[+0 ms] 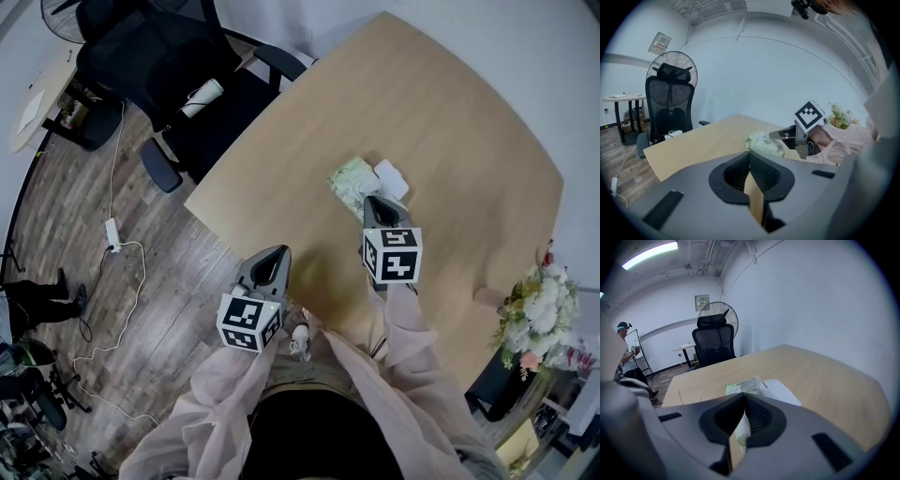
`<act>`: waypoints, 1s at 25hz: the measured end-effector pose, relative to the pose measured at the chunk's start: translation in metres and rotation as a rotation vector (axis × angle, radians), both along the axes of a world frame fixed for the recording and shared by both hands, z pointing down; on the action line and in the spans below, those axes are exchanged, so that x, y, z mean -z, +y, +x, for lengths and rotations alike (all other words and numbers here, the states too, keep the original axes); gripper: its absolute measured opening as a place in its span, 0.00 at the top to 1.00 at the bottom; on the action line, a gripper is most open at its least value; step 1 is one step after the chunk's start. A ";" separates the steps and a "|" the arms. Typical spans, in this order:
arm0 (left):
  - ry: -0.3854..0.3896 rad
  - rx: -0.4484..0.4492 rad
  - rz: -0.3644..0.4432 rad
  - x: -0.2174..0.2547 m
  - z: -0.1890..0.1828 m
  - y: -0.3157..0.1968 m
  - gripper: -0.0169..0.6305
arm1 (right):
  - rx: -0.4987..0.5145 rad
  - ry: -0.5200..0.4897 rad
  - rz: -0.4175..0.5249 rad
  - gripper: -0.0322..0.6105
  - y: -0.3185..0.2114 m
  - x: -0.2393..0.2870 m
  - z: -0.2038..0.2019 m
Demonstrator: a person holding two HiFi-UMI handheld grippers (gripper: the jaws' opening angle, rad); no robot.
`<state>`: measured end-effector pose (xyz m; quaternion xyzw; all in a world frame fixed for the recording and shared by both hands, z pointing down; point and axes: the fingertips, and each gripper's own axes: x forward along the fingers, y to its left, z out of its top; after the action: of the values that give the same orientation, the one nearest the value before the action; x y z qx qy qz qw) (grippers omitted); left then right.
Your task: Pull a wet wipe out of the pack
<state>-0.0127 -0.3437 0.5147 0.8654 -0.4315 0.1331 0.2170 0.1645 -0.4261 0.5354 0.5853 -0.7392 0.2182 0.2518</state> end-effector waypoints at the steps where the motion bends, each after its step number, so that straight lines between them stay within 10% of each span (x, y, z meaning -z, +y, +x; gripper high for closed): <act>1: 0.001 -0.002 0.001 0.001 0.000 0.001 0.96 | -0.001 0.000 0.000 0.93 0.001 0.000 0.000; 25: 0.010 -0.014 0.019 0.005 -0.004 0.023 0.96 | -0.001 0.010 0.006 0.93 0.031 0.007 -0.005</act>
<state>-0.0169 -0.3202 0.5095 0.8710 -0.4257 0.1264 0.2101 0.1593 -0.3952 0.5289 0.5874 -0.7384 0.2129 0.2536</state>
